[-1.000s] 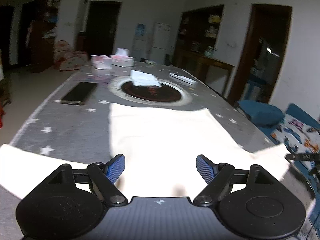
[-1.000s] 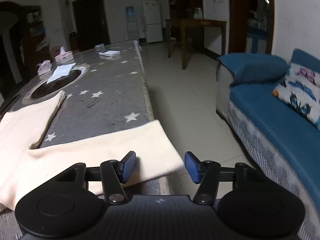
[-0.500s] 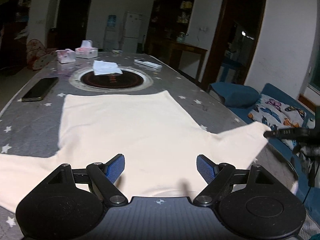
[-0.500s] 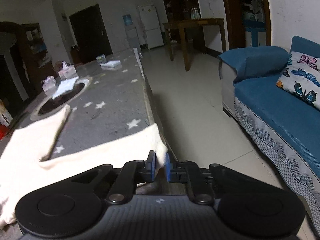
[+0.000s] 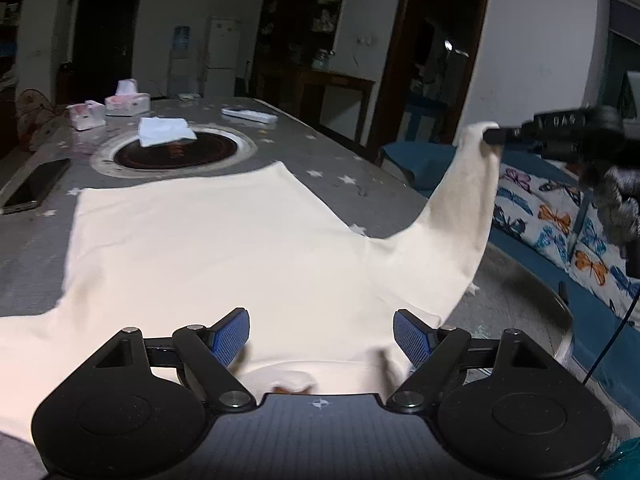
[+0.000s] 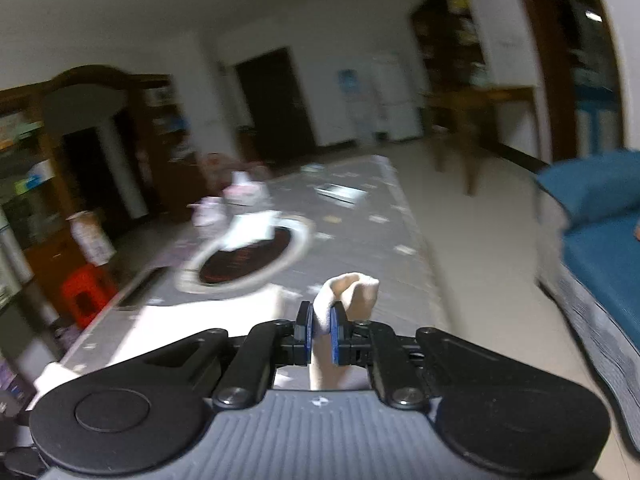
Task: Fold clothes
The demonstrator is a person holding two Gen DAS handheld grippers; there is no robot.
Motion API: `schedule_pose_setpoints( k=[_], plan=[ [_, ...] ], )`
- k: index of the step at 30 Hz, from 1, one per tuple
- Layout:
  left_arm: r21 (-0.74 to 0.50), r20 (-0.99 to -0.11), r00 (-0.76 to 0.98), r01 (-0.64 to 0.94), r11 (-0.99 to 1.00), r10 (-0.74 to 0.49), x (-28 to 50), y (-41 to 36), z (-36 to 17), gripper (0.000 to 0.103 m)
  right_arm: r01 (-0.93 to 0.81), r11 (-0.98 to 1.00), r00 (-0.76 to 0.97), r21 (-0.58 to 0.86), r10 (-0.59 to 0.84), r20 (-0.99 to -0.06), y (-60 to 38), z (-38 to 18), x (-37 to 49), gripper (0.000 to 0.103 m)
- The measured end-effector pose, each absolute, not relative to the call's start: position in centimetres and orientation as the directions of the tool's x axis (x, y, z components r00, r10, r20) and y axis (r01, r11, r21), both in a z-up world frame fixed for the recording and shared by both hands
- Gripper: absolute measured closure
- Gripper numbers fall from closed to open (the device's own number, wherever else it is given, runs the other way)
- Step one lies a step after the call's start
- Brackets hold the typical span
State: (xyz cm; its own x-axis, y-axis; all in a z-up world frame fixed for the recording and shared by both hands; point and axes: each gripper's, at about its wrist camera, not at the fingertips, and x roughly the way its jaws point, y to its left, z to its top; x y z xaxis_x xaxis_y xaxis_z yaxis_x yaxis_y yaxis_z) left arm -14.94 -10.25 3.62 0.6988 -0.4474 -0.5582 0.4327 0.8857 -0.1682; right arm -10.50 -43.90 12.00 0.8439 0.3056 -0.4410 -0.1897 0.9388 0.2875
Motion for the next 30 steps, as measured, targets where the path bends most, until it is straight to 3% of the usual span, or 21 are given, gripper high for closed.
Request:
schedule_pose_setpoints(
  k=[9,15,23,25,30],
  plan=[
    [-0.179,-0.520,0.782,0.294,0.939,-0.344,-16.6,-4.5,4.4,0.021,-0.480,0.833,0.713,0.277,0.554,-0.430,-32.3,13.4,-8.5,0.095],
    [-0.199,-0.515,0.809,0.208,0.958,-0.283,-17.5,-1.5,4.4,0.021,-0.588,0.753,0.574,0.295,0.646,-0.503,-25.0,10.1,-7.4,0.095],
    [-0.211,-0.522,0.811,0.177,0.961,-0.264,-17.5,-0.4,4.0,0.021,-0.660,0.678,0.451,0.324,0.703,-0.550,-20.3,7.2,-7.5,0.089],
    [-0.209,-0.519,0.812,0.185,0.960,-0.269,-17.4,-0.5,4.1,0.022,-0.668,0.675,0.451,0.315,0.703,-0.550,-21.1,7.6,-8.0,0.084],
    [-0.217,-0.502,0.811,0.219,0.951,-0.301,-17.1,-1.3,4.5,0.027,-0.634,0.741,0.522,0.222,0.621,-0.585,-25.3,7.8,-9.5,0.083]
  ],
)
